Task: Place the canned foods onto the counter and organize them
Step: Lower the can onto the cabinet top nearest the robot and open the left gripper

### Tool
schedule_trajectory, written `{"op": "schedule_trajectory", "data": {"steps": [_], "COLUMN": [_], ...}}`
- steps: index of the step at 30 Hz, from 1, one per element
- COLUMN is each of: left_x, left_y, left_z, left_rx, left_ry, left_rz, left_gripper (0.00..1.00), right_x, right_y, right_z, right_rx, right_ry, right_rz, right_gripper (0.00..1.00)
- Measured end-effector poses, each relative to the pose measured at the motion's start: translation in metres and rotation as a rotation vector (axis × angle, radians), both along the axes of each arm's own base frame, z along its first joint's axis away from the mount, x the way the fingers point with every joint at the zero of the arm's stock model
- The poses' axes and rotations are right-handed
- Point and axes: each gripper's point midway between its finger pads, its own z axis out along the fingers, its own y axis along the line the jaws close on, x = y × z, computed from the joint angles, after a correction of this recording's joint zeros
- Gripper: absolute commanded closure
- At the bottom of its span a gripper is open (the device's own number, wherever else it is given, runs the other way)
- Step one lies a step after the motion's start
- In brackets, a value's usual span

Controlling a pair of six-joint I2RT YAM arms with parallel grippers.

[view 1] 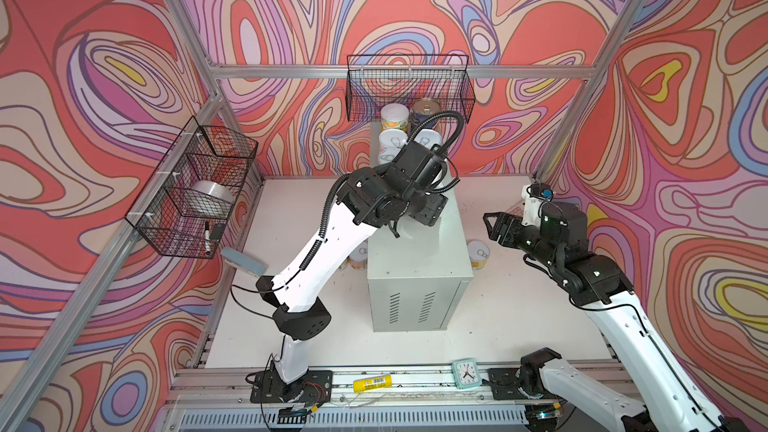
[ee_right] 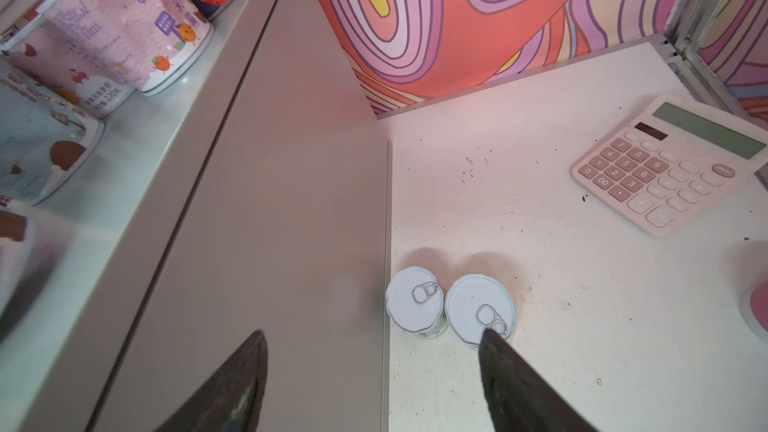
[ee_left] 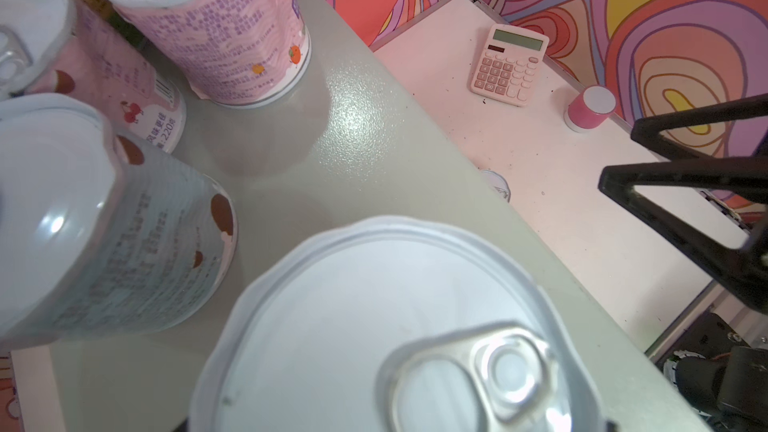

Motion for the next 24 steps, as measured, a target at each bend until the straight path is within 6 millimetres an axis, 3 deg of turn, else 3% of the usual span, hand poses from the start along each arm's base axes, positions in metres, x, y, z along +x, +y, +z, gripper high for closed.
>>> {"op": "schedule_trajectory", "data": {"steps": [4,5,7,12,17,21,24], "left_x": [0.008,0.008,0.01,0.016,0.018,0.015,0.007], "left_y": [-0.006,-0.007,-0.008,-0.011,-0.011,-0.002,0.016], "left_z": [0.002,0.002,0.004,0.015,0.029,0.055,0.083], "left_rx": [-0.02,-0.021,-0.024,-0.055,-0.08,-0.123,-0.16], "left_ry": [-0.029,-0.032,-0.043,-0.086,-0.128,-0.189,-0.257], "left_rz": [0.01,0.009,0.006,0.015,0.018,0.025,0.044], "left_gripper": [0.22,0.09,0.0,0.0,0.0,0.0,0.0], "right_x": [0.0,0.0,0.0,-0.001,-0.005,-0.011,-0.015], "right_y": [0.003,0.004,0.005,0.009,0.016,0.024,0.032], "right_z": [0.003,0.003,0.004,0.011,0.045,0.072,0.087], "right_rx": [0.014,0.016,0.021,0.032,0.05,0.065,0.081], "right_ry": [-0.01,-0.011,-0.014,-0.026,-0.102,-0.168,-0.209], "right_rz": [0.013,0.015,0.024,0.048,0.095,0.16,0.214], "right_gripper": [0.18,0.18,0.18,0.18,0.21,0.19,0.16]}}
